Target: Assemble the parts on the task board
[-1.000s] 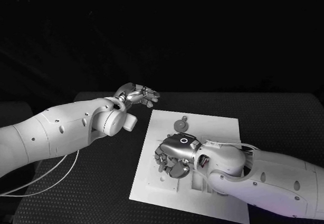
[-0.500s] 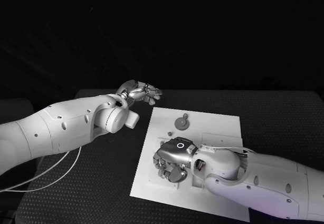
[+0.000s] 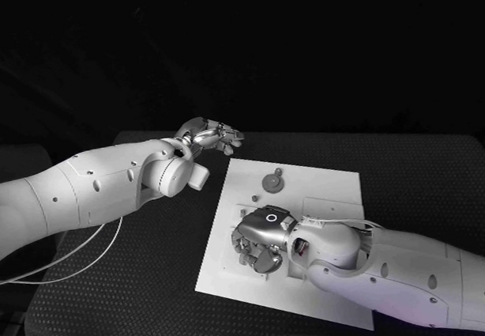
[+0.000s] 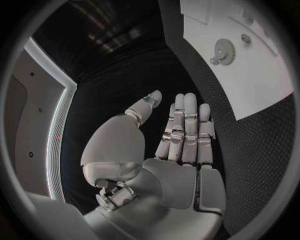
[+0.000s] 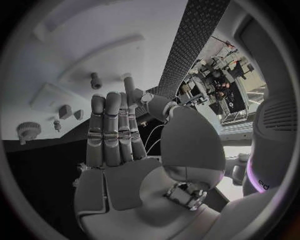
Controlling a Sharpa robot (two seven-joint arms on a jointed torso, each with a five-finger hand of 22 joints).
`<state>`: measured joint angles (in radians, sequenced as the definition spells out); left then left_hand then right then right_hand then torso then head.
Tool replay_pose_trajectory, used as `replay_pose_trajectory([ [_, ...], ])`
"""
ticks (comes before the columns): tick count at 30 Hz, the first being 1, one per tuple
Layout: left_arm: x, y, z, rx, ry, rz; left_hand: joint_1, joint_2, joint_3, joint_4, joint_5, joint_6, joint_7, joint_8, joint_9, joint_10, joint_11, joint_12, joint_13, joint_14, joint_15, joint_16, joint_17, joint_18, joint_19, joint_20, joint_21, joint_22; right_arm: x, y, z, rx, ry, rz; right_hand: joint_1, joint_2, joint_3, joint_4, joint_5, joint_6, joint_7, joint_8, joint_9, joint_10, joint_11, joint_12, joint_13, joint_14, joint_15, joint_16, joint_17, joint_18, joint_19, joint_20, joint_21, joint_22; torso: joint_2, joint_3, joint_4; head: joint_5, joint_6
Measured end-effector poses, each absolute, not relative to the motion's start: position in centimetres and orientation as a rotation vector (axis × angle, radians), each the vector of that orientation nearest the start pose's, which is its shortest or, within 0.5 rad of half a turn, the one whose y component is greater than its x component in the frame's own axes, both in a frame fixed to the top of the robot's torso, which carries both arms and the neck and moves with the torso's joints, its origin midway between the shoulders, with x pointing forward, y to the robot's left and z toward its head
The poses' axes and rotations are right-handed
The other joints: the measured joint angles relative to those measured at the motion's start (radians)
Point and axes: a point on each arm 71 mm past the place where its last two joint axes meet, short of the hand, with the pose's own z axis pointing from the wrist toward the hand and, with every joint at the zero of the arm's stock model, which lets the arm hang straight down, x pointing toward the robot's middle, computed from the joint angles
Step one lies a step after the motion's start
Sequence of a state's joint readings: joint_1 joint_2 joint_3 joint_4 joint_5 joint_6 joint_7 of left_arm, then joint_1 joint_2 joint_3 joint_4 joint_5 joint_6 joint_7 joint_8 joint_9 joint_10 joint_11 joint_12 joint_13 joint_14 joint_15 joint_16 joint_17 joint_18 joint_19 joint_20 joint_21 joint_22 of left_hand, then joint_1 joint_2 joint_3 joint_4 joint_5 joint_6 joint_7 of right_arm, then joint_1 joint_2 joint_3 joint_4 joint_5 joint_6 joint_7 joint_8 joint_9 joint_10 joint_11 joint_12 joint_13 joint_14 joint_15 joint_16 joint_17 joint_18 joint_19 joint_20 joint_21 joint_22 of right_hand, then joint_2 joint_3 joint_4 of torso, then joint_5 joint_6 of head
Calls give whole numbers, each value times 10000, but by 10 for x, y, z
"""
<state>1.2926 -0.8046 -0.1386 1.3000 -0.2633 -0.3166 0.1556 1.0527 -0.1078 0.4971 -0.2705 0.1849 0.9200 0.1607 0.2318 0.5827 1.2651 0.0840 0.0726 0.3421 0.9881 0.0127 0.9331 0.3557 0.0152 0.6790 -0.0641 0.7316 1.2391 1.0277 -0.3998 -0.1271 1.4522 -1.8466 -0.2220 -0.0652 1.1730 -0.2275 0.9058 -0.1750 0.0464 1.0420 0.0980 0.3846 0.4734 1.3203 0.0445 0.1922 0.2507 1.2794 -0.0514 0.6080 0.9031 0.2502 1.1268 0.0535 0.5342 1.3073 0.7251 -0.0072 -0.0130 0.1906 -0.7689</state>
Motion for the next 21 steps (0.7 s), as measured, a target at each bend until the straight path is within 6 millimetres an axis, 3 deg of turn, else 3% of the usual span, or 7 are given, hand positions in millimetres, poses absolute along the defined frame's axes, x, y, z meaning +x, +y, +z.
replay_pose_trajectory([
  [21, 532, 261, -189, -9501, 16110, -11180, 0, 0, 0, 0, 0, 0, 0, 0, 0, 0, 0, 0, -2, 0, 0, 0, 20, 0, 0, 0, 0, 7, 391, 10, -281, -8094, 16619, 8807, -3, 79, 23, -34, -1, -8, 26, -26, 14, -2, 0, -10, 37, 14, 14, 0, 3, -1, -16, 17, 0, 8, -3, 0, -7, 15, -8],
])
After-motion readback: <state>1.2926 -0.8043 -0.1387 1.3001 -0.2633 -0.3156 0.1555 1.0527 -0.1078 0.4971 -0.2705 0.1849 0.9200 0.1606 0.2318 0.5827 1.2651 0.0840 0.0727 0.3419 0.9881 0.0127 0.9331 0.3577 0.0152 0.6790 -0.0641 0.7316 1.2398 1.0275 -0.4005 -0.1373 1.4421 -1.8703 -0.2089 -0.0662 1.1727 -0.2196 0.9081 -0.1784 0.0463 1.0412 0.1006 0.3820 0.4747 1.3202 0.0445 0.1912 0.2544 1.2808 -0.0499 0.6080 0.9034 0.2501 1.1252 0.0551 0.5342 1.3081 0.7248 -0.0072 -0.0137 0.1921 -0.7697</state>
